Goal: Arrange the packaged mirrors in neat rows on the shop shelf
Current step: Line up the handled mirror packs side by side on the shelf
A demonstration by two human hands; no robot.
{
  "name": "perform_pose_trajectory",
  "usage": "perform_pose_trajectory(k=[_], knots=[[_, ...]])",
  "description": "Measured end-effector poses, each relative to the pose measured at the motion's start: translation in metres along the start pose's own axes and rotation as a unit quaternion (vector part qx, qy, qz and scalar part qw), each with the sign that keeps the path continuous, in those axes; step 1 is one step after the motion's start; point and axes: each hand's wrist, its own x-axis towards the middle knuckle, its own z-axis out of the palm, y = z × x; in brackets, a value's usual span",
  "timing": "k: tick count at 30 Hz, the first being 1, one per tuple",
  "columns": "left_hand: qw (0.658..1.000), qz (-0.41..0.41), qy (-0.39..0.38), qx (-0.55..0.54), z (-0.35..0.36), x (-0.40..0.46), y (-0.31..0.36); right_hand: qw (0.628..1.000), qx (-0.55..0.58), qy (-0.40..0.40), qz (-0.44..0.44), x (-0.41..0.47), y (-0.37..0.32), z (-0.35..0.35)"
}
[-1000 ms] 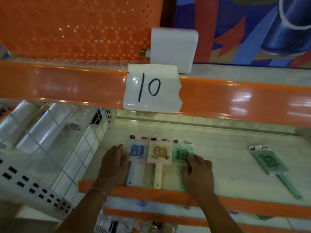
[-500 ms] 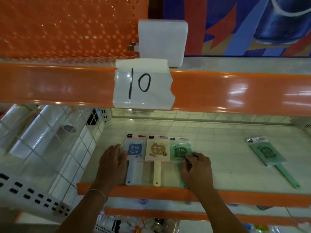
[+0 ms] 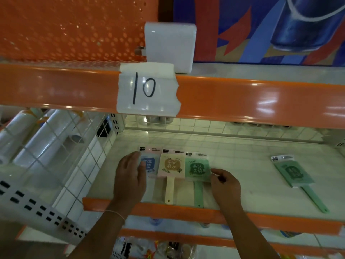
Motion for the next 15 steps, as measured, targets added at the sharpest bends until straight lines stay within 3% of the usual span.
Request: perform_pose_trajectory(k=[4, 6, 11, 15], knots=[[0.993, 0.114, -0.037, -0.020, 0.033, -0.007, 0.059, 0.988, 0.117, -0.042, 0.092, 0.011, -0.009, -0.022], [0.987, 0.142, -0.076, -0.026, 0.056, -0.010, 0.088, 0.988, 0.122, -0.045, 0.088, 0.015, -0.008, -0.042], [0.969, 0.192, -0.155, -0.031, 0.117, -0.019, 0.151, 1.000, -0.013, 0.006, 0.023, 0.027, 0.016, -0.114], [0.957, 0.153, -0.239, -0.055, 0.159, -0.027, 0.192, 0.987, -0.134, 0.091, -0.006, 0.051, 0.041, -0.173]])
